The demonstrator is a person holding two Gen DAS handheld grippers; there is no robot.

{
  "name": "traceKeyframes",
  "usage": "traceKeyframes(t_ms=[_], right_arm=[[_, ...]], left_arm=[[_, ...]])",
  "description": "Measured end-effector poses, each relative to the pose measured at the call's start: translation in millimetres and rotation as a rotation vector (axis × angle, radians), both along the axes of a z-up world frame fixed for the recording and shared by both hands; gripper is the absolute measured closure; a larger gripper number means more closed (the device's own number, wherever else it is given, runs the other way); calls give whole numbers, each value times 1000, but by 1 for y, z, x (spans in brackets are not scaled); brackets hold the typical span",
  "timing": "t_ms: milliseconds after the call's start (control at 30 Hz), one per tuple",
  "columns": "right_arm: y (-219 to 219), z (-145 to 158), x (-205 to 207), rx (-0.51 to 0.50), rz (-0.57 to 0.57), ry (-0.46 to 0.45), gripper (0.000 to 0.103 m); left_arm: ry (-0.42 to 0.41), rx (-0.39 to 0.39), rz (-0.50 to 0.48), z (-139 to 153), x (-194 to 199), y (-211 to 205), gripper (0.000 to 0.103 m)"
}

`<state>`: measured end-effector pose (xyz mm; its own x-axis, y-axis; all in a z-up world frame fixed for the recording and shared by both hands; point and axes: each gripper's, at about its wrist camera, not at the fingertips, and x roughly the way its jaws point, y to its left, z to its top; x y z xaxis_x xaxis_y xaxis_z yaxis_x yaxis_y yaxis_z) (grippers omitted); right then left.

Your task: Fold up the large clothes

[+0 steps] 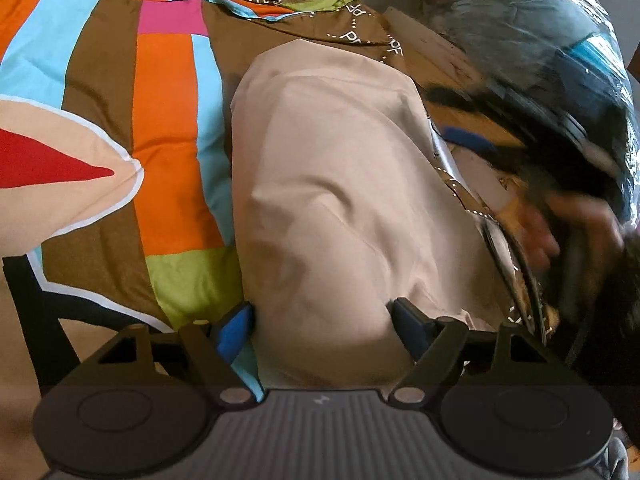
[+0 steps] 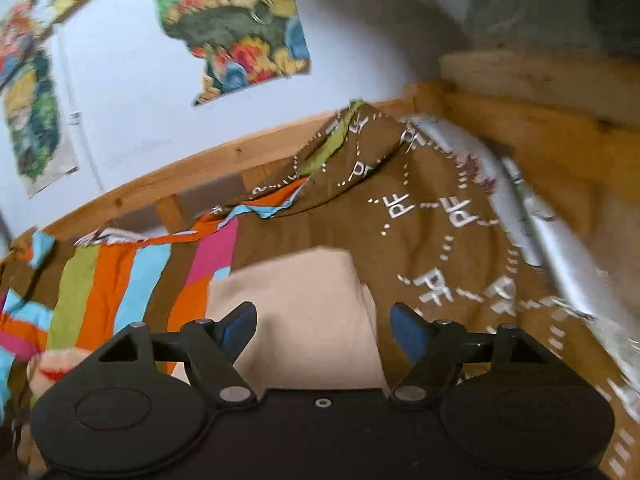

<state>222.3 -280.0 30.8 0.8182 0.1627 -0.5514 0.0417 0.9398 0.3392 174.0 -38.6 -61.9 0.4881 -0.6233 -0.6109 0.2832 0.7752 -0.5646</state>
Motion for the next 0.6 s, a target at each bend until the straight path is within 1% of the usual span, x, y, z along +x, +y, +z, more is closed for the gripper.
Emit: traceKeyframes(t_ms=[33,67,100,133,200,233,267,300,333,367,400,433,500,567,600], right_arm=[[-1,-6,20,40,19,49,33],[-3,-12,34,69,19,90,46],[-3,-14,42,83,18,108,75],[-2,-14,42,64,7,112,83],[7,-14,35,-37,-6,89,91],[11,-22,31,-93,-4,94,92],[10,-33,33,-113,-8,130,92],[7,-41,32,-99,-11,154,91],[1,-45,32,-63,-20,155,89],[-2,-41,32,-51,-39,147,86],[-1,-34,30,-66,-63,132,76],[4,-22,27,-115,-76,98,74],[19,0,27,-211,-24,29,74],[42,18,31,-301,96,-6,73],[55,23,35,-340,169,-3,66]], left_arm=[[-3,3,-3,0,-1,0,25],[-7,7,-8,0,-2,0,25],[-9,9,-10,0,-2,-1,25],[-9,11,-12,0,-3,-1,25],[-16,20,-21,0,-3,-2,26],[-19,25,-27,1,-3,-4,26],[-20,31,-37,1,-2,-6,26],[-19,36,-43,1,-2,-7,26],[-18,40,-47,1,-2,-8,26],[-18,39,-48,1,-2,-8,26],[-16,37,-50,1,-3,-7,26],[-15,35,-51,0,-3,-6,26],[-17,36,-52,0,-2,-7,26],[-15,35,-51,0,-1,-7,26],[-13,33,-49,0,-1,-7,26]])
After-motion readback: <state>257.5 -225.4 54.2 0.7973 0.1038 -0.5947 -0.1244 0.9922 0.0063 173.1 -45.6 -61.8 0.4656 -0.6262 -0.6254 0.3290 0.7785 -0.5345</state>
